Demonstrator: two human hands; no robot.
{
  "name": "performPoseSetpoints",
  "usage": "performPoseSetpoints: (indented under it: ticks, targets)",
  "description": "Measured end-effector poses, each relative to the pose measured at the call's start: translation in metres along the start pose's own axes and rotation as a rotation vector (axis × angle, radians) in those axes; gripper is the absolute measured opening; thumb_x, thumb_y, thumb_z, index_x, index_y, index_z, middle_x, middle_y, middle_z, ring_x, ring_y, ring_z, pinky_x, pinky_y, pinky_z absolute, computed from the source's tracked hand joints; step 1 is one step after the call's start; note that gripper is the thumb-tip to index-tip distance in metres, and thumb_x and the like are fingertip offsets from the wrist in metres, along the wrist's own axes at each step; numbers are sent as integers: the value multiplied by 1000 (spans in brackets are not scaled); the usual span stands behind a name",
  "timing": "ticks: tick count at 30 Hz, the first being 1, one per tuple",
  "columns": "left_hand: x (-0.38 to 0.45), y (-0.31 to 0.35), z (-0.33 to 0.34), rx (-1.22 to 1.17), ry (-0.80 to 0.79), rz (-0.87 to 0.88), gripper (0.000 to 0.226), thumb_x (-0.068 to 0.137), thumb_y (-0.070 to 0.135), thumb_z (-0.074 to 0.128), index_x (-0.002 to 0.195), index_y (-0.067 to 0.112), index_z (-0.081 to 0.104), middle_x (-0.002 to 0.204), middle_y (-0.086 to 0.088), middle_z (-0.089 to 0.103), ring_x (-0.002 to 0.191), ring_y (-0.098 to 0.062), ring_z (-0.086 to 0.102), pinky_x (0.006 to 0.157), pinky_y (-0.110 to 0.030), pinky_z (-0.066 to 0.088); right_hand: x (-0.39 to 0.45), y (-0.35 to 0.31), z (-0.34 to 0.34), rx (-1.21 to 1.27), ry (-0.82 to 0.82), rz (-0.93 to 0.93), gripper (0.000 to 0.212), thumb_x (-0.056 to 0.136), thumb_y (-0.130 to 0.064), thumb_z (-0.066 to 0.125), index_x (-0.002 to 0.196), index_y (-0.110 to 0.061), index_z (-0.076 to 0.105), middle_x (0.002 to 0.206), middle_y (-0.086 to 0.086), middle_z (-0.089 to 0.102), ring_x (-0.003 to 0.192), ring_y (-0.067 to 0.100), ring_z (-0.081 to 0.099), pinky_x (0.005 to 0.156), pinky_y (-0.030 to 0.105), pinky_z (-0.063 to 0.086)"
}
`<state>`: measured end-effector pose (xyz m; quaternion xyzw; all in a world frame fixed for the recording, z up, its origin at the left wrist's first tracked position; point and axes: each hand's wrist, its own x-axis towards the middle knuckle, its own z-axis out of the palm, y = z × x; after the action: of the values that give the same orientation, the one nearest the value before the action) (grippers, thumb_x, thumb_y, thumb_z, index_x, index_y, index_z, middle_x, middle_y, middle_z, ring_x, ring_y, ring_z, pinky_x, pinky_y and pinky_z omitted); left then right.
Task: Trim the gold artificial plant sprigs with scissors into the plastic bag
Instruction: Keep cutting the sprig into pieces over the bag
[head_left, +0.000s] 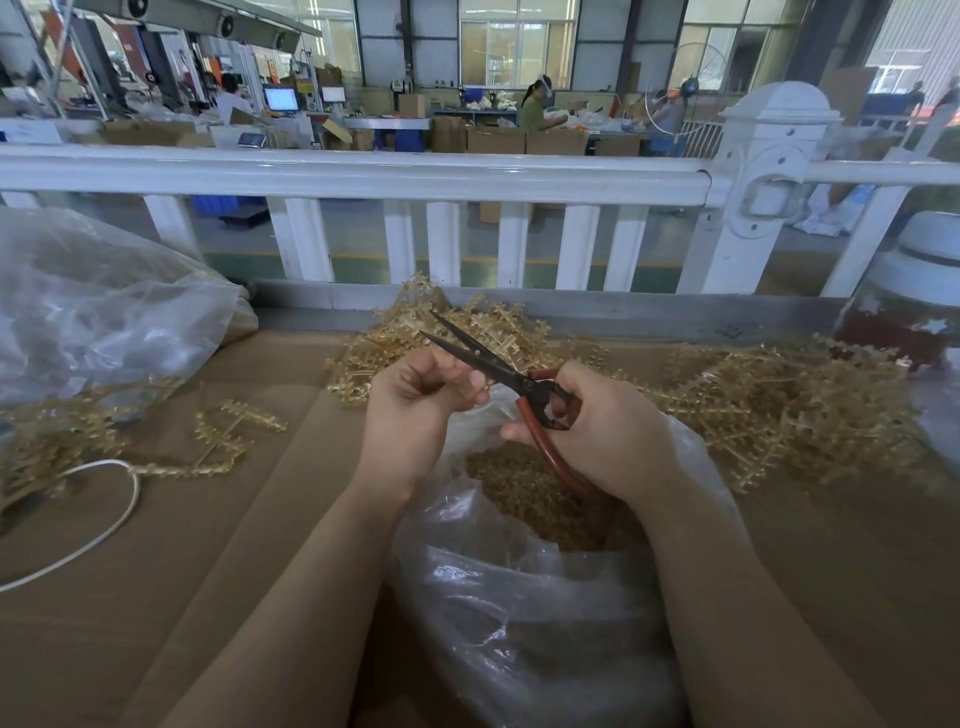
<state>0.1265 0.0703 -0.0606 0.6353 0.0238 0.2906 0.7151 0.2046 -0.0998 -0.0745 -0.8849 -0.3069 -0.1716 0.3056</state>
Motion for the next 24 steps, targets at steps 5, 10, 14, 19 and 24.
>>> performPoseSetpoints:
  ticks: [5,10,14,19,24]
  targets:
    - [1,0,-1,-2,-15,9,11,86,-12,62,90,-20,56,75,-19,61,65,-17,59,70,-25,53,0,0,-1,-4,-6,4,59,59,-94,52,72,-37,44,60,-19,55,53,-5,52,46,17,30]
    - [2,-3,-4,-16,-25,1,9,86,-13,63,89,-19,56,75,-19,62,66,-18,60,71,-27,53,0,-1,0,4,-3,3,60,58,-95,51,73,-37,46,63,-22,57,56,-6,53,48,18,33]
    - [3,-5,-5,-36,-36,-27,4,86,-12,63,87,-9,60,71,-10,66,68,-16,63,73,-27,55,1,-3,-1,3,-3,22,63,56,-96,49,72,-35,47,60,-20,55,54,-4,52,48,18,32]
    - [4,-7,-7,-41,-55,-71,14,85,-3,69,79,9,68,70,-4,69,69,-15,64,74,-29,53,2,-7,-1,121,-66,98,58,54,-94,56,75,-40,53,82,-39,60,70,-9,59,53,19,38]
    - [2,-9,-1,-68,-85,-172,14,71,9,78,83,7,71,81,2,72,68,-6,61,64,-17,47,4,-13,-5,472,-79,168,39,60,-72,73,76,-37,69,76,-27,71,72,-7,68,55,11,47]
